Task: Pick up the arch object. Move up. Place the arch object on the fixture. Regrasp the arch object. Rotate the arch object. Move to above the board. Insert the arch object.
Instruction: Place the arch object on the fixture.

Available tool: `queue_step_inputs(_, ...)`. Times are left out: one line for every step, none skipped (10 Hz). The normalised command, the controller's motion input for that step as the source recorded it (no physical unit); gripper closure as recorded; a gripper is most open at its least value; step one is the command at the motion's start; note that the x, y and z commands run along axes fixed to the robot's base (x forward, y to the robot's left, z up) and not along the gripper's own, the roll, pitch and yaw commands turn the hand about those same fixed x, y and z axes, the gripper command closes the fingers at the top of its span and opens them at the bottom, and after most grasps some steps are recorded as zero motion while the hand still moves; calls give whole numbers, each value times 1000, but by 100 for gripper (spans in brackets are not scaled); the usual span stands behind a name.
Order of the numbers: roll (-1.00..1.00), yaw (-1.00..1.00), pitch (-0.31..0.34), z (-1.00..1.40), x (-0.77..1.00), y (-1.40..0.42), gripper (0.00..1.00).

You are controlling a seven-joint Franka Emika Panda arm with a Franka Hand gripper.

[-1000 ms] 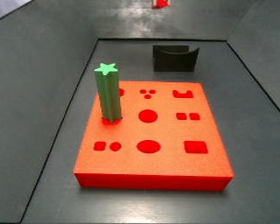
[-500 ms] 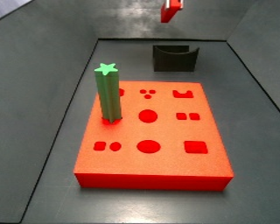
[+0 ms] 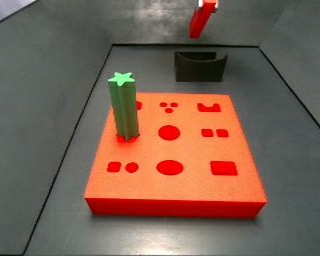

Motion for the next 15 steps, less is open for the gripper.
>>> queue_step_inputs(-406, -179, 35, -16, 70, 37, 100)
queue_step_inputs(-268, -163, 19, -5, 73, 28, 100)
queue_step_inputs(-203, -147, -4, -3, 70, 29, 100)
queue_step_inputs(-169, -92, -134, -1000, 92, 27, 100)
queue_step_inputs(-165, -70, -144, -1000, 99, 28, 100)
queue_step_inputs(-134, -34, -140, -1000, 105, 29, 100)
queue_step_inputs(-98, -2, -126, -1000, 107, 28, 100)
queue_step_inputs(-77, 28, -112, -1000, 114, 25, 100)
queue_step_inputs(-60, 43, -93, -913, 105, 23, 100)
queue_step_inputs(-56, 50, -69, -730, 94, 12, 100)
queue_step_inputs(-57, 53, -47, -556, 87, 9, 100)
queue_step_inputs(-43, 48, -19, -362, 73, 16, 100)
queue_step_inputs(-50, 38, -16, -297, 59, 10, 100)
queue_step_inputs(-56, 26, -16, -240, 54, 6, 100)
queue_step_inputs(-59, 13, -15, -180, 55, 6, 100)
